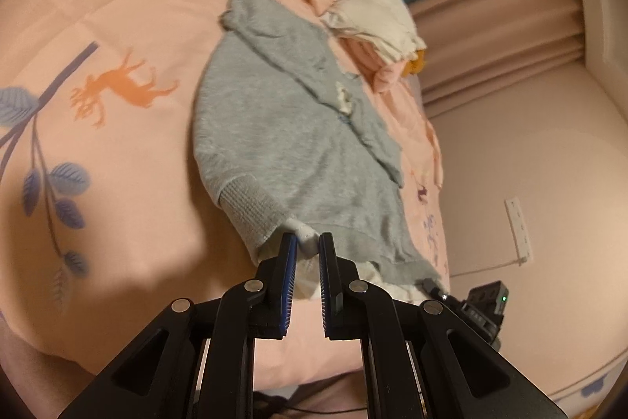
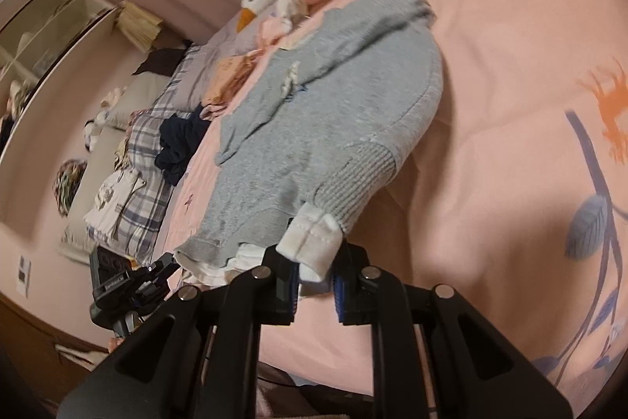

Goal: Fold small clothes
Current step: 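Hold the hem corners with both tools and lift the hem up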

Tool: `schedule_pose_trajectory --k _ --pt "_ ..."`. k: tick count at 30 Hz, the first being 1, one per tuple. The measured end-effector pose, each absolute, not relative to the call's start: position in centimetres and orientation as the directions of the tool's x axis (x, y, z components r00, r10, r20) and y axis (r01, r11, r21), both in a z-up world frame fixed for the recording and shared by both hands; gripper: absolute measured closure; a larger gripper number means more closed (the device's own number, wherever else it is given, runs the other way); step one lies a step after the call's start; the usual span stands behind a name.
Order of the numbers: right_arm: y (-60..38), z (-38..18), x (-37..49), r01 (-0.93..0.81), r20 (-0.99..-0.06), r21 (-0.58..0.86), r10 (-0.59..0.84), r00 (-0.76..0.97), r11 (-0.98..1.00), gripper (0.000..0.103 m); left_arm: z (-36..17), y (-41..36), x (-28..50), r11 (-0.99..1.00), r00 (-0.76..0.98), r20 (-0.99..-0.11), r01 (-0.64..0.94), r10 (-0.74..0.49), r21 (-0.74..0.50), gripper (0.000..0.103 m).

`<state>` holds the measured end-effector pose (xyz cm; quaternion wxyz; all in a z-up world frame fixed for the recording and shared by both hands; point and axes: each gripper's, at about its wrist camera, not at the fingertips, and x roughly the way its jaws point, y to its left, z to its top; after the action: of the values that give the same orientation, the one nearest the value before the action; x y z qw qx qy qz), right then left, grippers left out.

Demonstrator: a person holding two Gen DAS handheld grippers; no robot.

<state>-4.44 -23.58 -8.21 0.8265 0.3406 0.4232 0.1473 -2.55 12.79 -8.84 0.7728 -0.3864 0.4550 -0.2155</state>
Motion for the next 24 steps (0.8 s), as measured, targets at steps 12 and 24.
schedule_pose_trajectory --k 12,24 --pt "-24.5 -10.5 -5.0 0.129 -0.602 0.744 0.574 0.555 0.656 0.047 -11.7 13.8 -1.8 0.558 0.452 -0.545 -0.119 -0.706 -0.821 0.083" --pt "-25.1 -10.9 -4.5 0.154 -0.609 0.748 0.576 0.545 0.646 0.044 -12.4 15.7 -2.9 0.51 0.442 -0.529 -0.174 -0.724 -0.843 0.069"
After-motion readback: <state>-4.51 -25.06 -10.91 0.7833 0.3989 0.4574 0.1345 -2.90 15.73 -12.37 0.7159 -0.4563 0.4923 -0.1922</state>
